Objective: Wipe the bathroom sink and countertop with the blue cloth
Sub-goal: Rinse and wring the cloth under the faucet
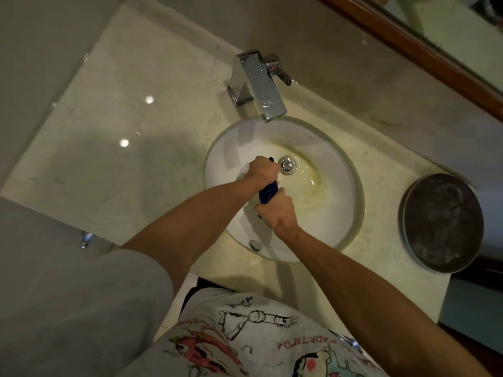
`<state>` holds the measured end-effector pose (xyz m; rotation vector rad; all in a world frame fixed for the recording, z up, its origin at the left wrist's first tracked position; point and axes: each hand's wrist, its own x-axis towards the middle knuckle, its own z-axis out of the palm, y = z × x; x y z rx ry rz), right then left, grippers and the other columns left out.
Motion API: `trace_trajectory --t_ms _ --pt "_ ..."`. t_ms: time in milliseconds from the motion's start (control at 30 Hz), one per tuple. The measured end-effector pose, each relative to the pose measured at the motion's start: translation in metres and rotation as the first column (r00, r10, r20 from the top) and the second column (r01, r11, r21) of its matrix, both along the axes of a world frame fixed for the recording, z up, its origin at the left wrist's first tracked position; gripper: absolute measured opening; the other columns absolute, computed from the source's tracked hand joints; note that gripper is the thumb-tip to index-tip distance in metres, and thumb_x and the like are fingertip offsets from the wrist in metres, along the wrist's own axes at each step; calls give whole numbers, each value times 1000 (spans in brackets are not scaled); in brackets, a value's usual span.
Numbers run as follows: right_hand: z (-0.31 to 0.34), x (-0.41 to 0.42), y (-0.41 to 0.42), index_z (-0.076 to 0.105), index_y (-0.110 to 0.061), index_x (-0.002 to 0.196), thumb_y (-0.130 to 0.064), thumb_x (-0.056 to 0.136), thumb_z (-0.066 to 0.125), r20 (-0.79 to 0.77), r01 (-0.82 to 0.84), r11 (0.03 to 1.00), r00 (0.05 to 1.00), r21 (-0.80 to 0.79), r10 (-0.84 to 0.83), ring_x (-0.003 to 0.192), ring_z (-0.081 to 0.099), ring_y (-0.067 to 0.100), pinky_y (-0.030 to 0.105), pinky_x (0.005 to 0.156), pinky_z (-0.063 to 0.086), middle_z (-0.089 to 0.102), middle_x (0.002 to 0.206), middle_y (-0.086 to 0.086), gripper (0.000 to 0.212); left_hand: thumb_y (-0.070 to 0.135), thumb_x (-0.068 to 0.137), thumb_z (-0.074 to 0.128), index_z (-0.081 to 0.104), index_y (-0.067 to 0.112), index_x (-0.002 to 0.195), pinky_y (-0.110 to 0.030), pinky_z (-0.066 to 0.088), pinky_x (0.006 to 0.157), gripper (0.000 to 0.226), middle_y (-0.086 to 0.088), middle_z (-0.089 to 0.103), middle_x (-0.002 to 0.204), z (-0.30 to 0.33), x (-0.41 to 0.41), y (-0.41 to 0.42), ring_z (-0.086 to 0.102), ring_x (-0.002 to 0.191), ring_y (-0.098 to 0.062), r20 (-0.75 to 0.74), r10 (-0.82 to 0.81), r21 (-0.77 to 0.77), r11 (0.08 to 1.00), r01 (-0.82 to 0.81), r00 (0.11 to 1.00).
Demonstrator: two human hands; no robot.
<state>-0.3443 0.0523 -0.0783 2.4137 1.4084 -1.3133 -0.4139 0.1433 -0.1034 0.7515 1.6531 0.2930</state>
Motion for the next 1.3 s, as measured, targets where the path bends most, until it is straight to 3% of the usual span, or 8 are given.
trace_trajectory --t_ms 233,400,533,633,767,933,1033,1300 --pt "17 15 15 57 -11 87 -8 81 69 -323 116 991 937 -70 -132 51 53 17 26 46 40 62 67 3 14 25 86 72 64 9 86 -43 57 92 18 -14 69 86 8 -21 11 68 79 -28 388 238 -161 969 -188 890" --pt "48 52 29 59 -12 104 -11 81 69 -709 166 793 368 -586 -602 41 36 6 19 34 25 48 69 -1 25 24 81 64 40 8 123 -39 38 91 51 -13 44 117 17 -65 7 42 109 -29 898 271 -251 962 -103 346" --pt "46 63 26 56 -10 113 -16 78 75 -710 -64 710 -31 -701 -703 43 38 6 18 34 31 51 68 -2 40 33 94 64 53 5 132 -41 45 105 48 -13 54 129 25 -59 -8 52 121 -26 880 221 -173 974 -149 421" --pt "43 54 18 49 -8 120 -15 89 65 -640 -213 671 -199 -711 -742 49 35 9 20 39 39 53 72 3 35 39 82 78 77 18 98 -35 49 102 26 -1 73 97 43 -49 -14 67 98 -17 898 272 -203 953 -223 346" --pt "43 48 8 47 -14 96 -20 73 83 -745 -153 735 14 -661 -667 48 28 8 19 41 43 19 72 0 44 20 89 58 76 13 72 -41 39 115 26 -3 74 93 56 -35 -13 65 101 -20 908 324 -257 931 -259 264" --pt "58 54 15 56 -11 122 -27 77 84 -774 -52 880 503 -472 -385 52 46 11 21 45 41 52 77 3 55 38 92 68 63 9 94 -38 54 85 29 1 57 64 53 -25 -6 58 60 -13 770 323 -258 946 -194 550" --pt "50 47 6 63 -11 104 -26 82 81 -569 50 933 780 -358 -260 53 51 14 24 45 42 62 76 4 32 28 88 74 68 8 83 -39 53 79 21 -1 60 63 40 -6 -10 57 54 -14 588 287 -225 956 -189 756" --pt "6 20 -10 63 -12 90 -15 79 66 -290 309 951 909 -10 -298 51 60 13 25 46 45 69 68 0 13 12 87 61 59 13 67 -33 59 66 20 -3 65 59 21 26 -10 69 53 -19 115 59 101 992 -71 992"
